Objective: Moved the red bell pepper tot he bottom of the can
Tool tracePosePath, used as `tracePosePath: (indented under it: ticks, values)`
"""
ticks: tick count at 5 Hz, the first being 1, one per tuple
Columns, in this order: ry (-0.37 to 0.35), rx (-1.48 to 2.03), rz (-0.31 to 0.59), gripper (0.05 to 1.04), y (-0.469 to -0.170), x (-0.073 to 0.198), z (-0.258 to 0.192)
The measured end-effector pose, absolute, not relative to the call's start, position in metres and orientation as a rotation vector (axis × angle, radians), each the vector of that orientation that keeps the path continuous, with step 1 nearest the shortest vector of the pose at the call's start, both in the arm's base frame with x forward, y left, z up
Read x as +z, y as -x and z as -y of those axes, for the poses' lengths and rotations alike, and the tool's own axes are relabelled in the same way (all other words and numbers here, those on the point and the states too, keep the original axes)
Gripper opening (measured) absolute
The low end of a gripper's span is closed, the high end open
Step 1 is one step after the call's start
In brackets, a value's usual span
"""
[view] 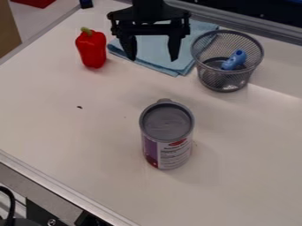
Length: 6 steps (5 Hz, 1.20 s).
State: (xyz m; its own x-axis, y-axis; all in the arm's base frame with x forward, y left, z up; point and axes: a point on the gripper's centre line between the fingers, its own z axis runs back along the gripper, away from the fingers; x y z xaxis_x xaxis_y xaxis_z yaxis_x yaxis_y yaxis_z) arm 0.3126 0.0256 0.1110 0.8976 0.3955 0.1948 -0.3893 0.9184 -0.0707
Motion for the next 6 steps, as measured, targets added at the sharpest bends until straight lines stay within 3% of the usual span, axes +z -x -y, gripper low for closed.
tracePosePath:
  ticks: [1, 4, 5, 6]
  values:
    - [0.027, 0.405, 0.182, 0.997, -0.310, 0.103, -0.026]
    - [-0.056, 0.256, 0.238, 0.997, -0.298, 0.088, -0.104]
    - [-0.075, 0.225, 0.233, 0.997, -0.288, 0.082, -0.119]
    - [-0.114, 0.211, 0.282, 0.997, -0.292, 0.082, -0.130]
